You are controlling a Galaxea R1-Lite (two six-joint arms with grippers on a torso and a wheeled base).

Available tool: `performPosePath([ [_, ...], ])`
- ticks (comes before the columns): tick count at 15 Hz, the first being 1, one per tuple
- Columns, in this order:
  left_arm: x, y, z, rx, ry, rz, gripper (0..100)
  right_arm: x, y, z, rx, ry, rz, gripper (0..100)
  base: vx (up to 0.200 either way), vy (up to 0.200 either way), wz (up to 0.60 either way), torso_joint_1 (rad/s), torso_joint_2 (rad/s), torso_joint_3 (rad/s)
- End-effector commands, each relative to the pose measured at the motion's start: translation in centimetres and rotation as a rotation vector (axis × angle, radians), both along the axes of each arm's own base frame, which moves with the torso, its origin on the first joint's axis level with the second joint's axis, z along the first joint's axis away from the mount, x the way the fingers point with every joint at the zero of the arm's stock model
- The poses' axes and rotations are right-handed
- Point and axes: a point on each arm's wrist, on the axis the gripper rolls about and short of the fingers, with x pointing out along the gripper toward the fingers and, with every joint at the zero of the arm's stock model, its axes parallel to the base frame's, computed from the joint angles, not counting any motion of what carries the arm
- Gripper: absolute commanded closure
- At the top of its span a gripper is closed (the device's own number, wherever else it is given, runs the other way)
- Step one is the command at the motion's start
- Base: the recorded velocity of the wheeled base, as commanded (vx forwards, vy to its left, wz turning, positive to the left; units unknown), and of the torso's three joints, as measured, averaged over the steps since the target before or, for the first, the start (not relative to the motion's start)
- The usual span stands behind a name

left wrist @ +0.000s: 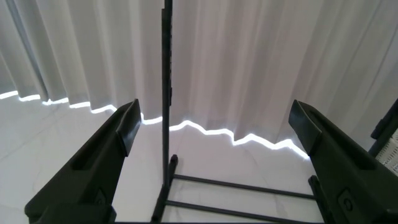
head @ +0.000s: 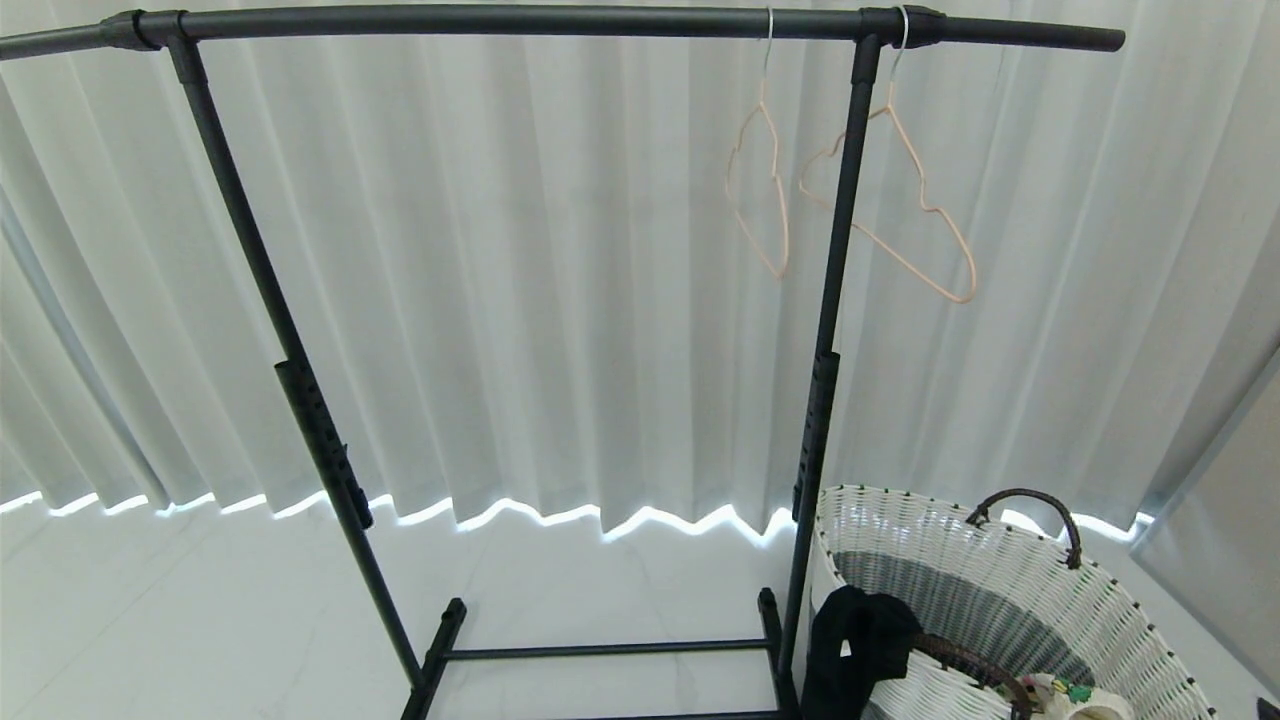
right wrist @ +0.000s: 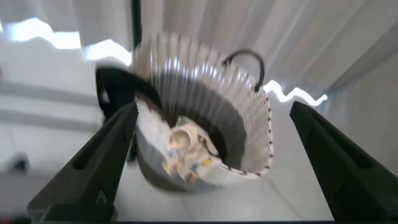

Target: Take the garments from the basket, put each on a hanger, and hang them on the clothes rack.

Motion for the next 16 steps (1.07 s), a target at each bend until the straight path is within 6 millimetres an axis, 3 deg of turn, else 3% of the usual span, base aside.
performPosePath([
  [1, 0.0, 0.0, 0.0, 0.001, 0.0, 0.0, 0, 10.3, 1.3, 0.6, -0.257, 0.379, 0.131, 0, 0.0, 0.0, 0.0, 0.0, 0.0, 0.0],
  [4, 0.0, 0.0, 0.0, -0.001, 0.0, 0.001, 0, 14.1, 0.5, -3.0, -0.461, 0.605, 0.254, 0, 0.0, 0.0, 0.0, 0.0, 0.0, 0.0],
  [8, 0.0, 0.0, 0.0, -0.001, 0.0, 0.0, 0, 15.6, 0.1, -7.0, -0.494, 0.806, 0.33, 0, 0.0, 0.0, 0.0, 0.0, 0.0, 0.0],
  [16, 0.0, 0.0, 0.0, -0.001, 0.0, -0.002, 0, 18.7, -0.6, -10.2, -0.524, 0.812, 0.259, 0, 0.0, 0.0, 0.0, 0.0, 0.0, 0.0],
])
